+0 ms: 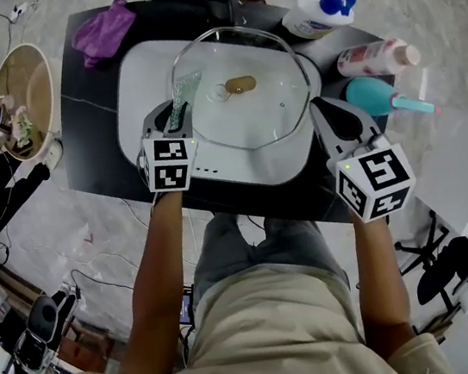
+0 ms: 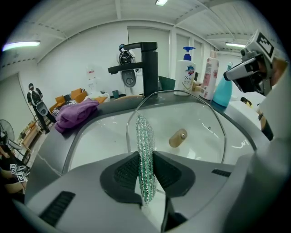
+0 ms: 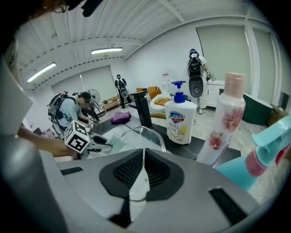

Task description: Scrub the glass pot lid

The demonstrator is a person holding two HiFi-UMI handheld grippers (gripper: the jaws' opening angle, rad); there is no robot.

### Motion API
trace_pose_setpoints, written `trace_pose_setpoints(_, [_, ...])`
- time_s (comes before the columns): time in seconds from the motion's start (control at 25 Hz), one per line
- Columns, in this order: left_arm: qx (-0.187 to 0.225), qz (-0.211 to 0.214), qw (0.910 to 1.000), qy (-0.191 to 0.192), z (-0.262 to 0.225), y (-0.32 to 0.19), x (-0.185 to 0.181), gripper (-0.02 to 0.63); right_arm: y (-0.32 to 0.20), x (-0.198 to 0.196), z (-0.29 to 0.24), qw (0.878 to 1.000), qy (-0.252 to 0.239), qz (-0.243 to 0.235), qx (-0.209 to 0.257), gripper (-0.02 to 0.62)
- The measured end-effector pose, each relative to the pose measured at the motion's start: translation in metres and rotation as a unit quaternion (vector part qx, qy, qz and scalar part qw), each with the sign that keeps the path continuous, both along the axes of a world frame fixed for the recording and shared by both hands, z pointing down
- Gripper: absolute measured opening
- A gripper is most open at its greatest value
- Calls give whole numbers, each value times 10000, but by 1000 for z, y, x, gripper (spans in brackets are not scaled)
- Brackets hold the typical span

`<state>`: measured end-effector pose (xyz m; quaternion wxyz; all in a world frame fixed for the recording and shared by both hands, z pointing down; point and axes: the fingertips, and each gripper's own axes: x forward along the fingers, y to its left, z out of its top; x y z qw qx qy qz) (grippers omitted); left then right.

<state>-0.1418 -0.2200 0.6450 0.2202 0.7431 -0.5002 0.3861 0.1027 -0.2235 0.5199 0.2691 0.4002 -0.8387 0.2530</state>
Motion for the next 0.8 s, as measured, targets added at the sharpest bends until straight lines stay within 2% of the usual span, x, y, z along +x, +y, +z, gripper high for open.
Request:
trace_pose_setpoints(0.24, [-33,47,10000,24,1,0,3,92,-1,3,0,10000,14,50,-3,28])
trace_pose_setpoints(0.36, [-66,179,9998,88,4,2,17,92,-1,5,2,10000,2,85,-19,28])
trace_pose_setpoints(0.6, [-259,808,9957,365,12,22,83,92,1,14,6,9998,-20,208,-42,28])
trace_pose_setpoints(0.8, [-373,1504,9864,549,14,41,152,92,6,29,10,9993,-27,357,-71,28])
